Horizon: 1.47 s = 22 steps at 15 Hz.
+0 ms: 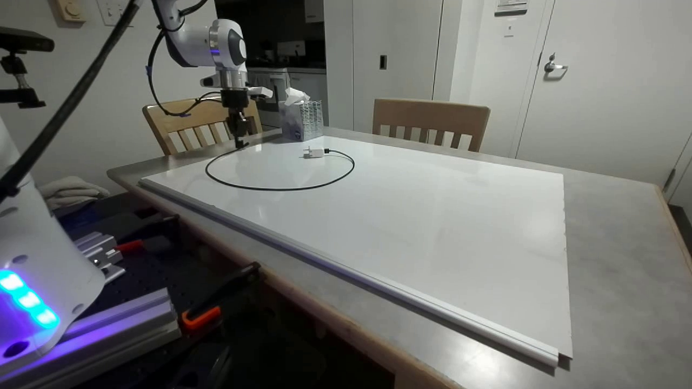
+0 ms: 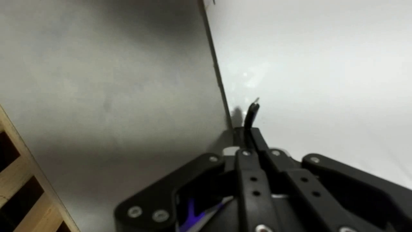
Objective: Wind the charging cable
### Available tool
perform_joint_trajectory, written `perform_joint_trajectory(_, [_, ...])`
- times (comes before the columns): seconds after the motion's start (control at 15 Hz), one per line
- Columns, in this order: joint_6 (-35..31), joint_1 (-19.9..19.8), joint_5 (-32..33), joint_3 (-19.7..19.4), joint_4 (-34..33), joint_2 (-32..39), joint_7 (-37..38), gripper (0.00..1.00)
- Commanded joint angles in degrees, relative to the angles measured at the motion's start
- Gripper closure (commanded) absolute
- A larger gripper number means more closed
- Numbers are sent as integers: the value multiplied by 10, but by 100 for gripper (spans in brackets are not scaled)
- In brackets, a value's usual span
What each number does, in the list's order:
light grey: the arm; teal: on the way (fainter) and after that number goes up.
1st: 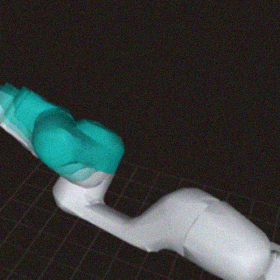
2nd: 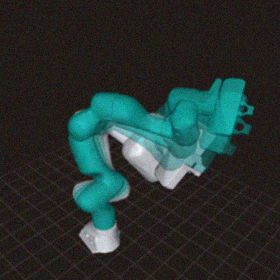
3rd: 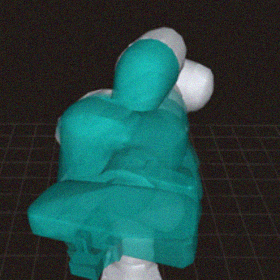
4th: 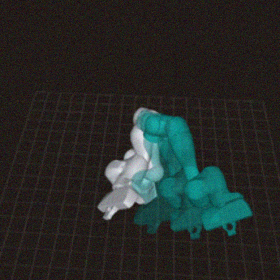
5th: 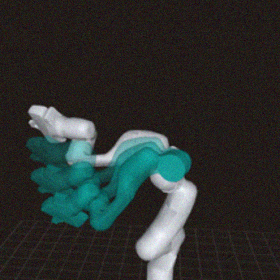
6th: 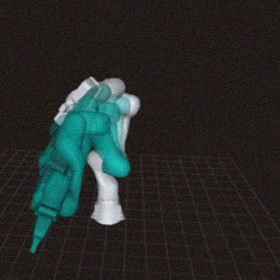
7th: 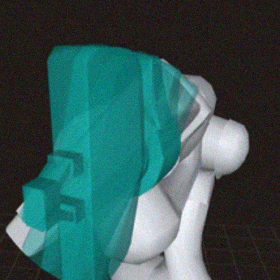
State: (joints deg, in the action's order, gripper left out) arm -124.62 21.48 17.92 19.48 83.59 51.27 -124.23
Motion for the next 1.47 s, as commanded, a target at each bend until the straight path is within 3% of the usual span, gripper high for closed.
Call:
perform_joint_trajectory(0.0, [7,20,13,-25,9,-22,27,99])
perform_joint_trajectory(0.33, [25,50,35,-52,15,-31,136,99])
perform_joint_trajectory(0.87, [17,65,48,-53,66,-57,298,99])
perform_joint_trajectory(0.93, [30,57,42,-39,13,-18,266,99])
perform_joint_trajectory(1.4, [36,57,43,-39,16,-19,271,99])
